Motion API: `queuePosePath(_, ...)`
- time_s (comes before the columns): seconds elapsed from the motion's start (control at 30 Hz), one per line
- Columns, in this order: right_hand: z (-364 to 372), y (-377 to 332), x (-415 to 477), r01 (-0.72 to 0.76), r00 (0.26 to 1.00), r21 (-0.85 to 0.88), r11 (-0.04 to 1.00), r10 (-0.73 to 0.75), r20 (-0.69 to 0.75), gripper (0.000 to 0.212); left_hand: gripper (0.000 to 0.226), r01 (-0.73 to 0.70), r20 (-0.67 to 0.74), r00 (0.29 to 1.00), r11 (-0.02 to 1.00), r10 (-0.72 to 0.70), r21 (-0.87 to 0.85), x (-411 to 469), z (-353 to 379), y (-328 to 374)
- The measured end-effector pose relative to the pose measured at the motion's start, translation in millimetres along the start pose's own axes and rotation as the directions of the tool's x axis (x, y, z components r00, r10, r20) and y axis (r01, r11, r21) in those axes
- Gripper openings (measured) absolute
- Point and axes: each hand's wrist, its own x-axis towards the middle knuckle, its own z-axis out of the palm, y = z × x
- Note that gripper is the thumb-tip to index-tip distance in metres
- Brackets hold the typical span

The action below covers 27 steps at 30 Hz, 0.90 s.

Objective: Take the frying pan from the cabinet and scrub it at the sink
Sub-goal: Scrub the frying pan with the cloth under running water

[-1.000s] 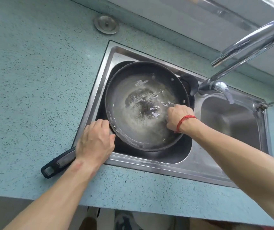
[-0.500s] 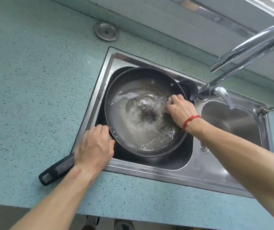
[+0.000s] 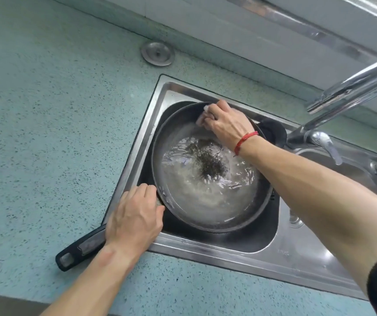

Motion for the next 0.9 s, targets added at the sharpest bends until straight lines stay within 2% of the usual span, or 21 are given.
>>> queuePosePath(0.07,1.1,3.7,-12.5,-0.065,0.996,-0.024,0.998,0.066,0.056,0.005,0.021,-0.006,0.001,1.000,1.000,0.006,-0.001,0.1,1.5,-1.4)
queuePosePath(0.2,-10.4,7.6,-58.2,-0.188,0.941,-0.077,0.979,0.203,0.272,0.004,0.018,0.035,0.015,0.999,0.999,-0.035,-0.007,-0.5,2.8,-1.9)
queuePosePath(0.3,-23.1,-9.0,-100.3,-0.295,0.821,-0.090,0.951,0.301,0.485,0.018,0.019,0.025,0.010,1.000,1.000,-0.025,-0.009,-1.2,1.5,-0.3)
queuePosePath(0.4,-28.5,-27.7,-117.0,-0.350,0.746,-0.046,0.936,0.308,0.590,0.026,0.019,0.024,0.016,1.000,1.000,-0.024,0.000,-0.6,0.0,0.1)
queuePosePath(0.5,-30.0,-27.3,-115.3,-0.340,0.756,0.002,0.940,0.272,0.596,0.019,0.017,0.034,0.012,0.999,0.999,-0.034,-0.002,-1.3,1.4,-1.2)
queuePosePath(0.6,-26.2,-9.4,-106.9,-0.300,0.832,0.008,0.954,0.257,0.492,0.015,0.016,0.037,0.020,0.999,0.999,-0.037,-0.007,-0.9,2.3,-1.5)
queuePosePath(0.67,-21.5,2.6,-98.2,-0.328,0.863,0.031,0.944,0.286,0.417,0.015,0.015,0.039,0.028,0.999,0.999,-0.038,-0.005,-0.8,2.9,-2.3)
queuePosePath(0.77,-14.7,6.4,-93.6,-0.358,0.869,0.021,0.933,0.325,0.374,0.023,0.015,0.036,0.023,0.999,0.999,-0.036,0.008,-1.4,3.5,-2.4)
queuePosePath(0.9,-16.1,-8.2,-107.9,-0.300,0.859,-0.055,0.952,0.294,0.419,0.017,0.015,0.036,0.032,0.999,0.999,-0.037,0.020,-1.8,2.3,-0.4)
